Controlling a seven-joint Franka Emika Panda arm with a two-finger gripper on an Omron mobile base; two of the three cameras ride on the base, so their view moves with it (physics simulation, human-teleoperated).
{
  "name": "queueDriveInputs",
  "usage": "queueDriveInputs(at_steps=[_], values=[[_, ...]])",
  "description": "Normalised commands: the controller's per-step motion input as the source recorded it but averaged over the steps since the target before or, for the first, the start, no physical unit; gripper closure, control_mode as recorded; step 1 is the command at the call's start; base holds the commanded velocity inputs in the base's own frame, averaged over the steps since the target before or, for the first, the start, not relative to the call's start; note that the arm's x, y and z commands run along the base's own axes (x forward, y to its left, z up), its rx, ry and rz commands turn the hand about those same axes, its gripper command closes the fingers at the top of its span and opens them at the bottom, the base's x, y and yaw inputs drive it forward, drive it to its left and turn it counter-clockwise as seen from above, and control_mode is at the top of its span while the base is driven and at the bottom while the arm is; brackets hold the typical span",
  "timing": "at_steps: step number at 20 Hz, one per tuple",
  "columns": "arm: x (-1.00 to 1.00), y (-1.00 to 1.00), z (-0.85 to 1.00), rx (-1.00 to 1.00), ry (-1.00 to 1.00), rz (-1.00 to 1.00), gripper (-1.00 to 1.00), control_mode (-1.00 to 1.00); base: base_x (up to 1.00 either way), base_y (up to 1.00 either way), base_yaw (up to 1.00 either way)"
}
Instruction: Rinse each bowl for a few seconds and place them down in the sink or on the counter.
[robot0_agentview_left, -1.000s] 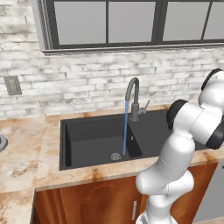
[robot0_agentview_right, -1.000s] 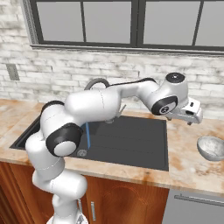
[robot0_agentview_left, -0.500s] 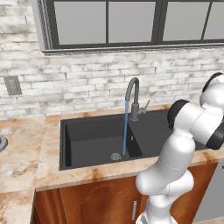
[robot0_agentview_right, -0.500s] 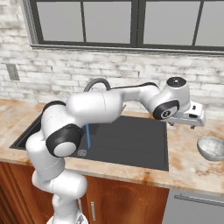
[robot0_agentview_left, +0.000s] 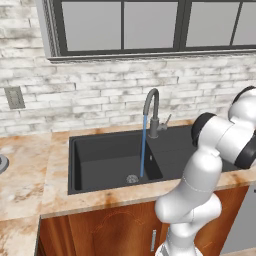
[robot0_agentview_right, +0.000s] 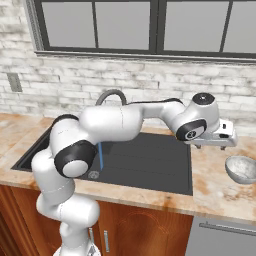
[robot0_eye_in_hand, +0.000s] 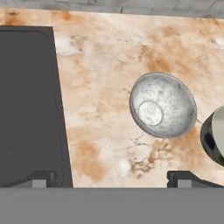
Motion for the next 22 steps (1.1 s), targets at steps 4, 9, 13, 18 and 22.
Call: queueDriveInputs(at_steps=[4, 9, 13, 18, 22], values=[[0.0, -0.16, -0.1, 0.0, 0.02, 0.07, -1.0, -1.0, 0.0, 0.0, 0.0], [0.0, -0.15, -0.13, 0.0, 0.03, 0.07, -1.0, -1.0, 0.0, 0.0, 0.0], [0.0, -0.18, -0.1, 0.0, 0.03, 0.07, -1.0, -1.0, 0.0, 0.0, 0.0], [0.0, -0.21, -0.12, 0.0, 0.04, 0.07, -1.0, -1.0, 0.0, 0.0, 0.0], [0.0, -0.16, -0.15, 0.0, 0.05, 0.06, -1.0, -1.0, 0.0, 0.0, 0.0]])
